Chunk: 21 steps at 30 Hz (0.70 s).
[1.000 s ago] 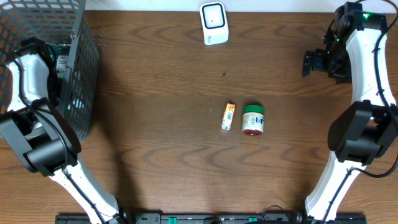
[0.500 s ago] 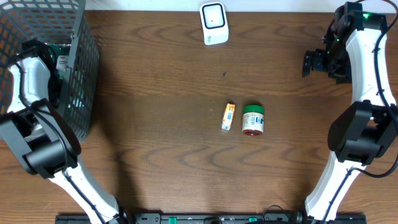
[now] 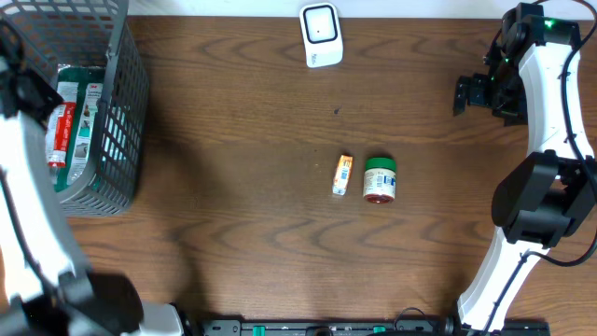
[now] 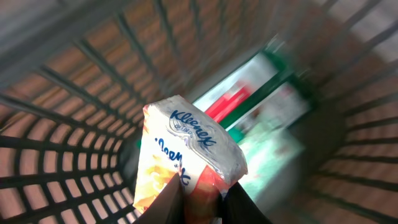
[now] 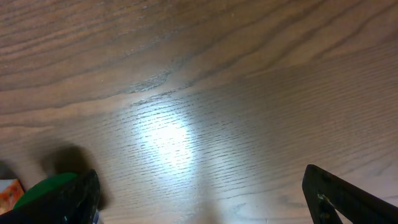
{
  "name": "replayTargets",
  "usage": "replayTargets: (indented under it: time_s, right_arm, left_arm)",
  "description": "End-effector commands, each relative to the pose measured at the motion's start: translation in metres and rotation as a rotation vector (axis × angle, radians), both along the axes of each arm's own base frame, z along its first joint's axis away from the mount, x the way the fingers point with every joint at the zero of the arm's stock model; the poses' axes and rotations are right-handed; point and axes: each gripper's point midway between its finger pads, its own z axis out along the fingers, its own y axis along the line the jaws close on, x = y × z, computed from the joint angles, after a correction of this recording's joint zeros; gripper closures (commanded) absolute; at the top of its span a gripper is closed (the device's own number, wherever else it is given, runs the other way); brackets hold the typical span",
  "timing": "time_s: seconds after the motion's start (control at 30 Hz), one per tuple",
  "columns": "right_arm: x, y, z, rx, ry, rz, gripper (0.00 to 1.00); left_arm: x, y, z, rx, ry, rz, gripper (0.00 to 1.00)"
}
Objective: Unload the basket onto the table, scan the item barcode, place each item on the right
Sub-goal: 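Carry the Kleenex pack out and place it beside the other packet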
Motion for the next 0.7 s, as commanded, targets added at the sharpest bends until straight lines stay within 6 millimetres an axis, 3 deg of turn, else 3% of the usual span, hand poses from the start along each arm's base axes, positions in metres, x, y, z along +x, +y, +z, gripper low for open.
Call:
replayTargets:
  time_s: [0.0,0.13,0.23,0.3,0.43,0.67]
  right_arm:
    - [0.002,-0.002,0.002,-0.008,-0.007,0.005,0.01]
    - [0.002,-0.002,0.002,-0.008,-0.007,0.005,0.01]
    - [0.002,-0.002,0.002,-0.008,-0.007,0.005,0.01]
    - [0.002,-0.002,0.002,-0.008,-0.007,0.005,0.01]
    - [0.002,-0.002,0.002,-0.008,-0.007,0.005,0.01]
    - [0.002,-0.002,0.002,-0.008,-0.007,0.005,0.01]
  left_arm:
    - [-0.004,-0.037,0.068,-0.049,-0.247,-0.113,0.81]
    - [-0.009,-0.098,0.112,-0.186,-0.428,-0.352,0.81]
    - [-0.015,-0.15,0.128,-0.334,-0.501,-0.552,0.81]
    - [-0.02,-0.181,0.129,-0.432,-0.499,-0.652,0.81]
    - [-0.028,-0.236,0.107,-0.606,-0.396,-0.8,0.81]
    - [-0.027,-0.322,0.039,-0.768,-0.113,-1.027,0.81]
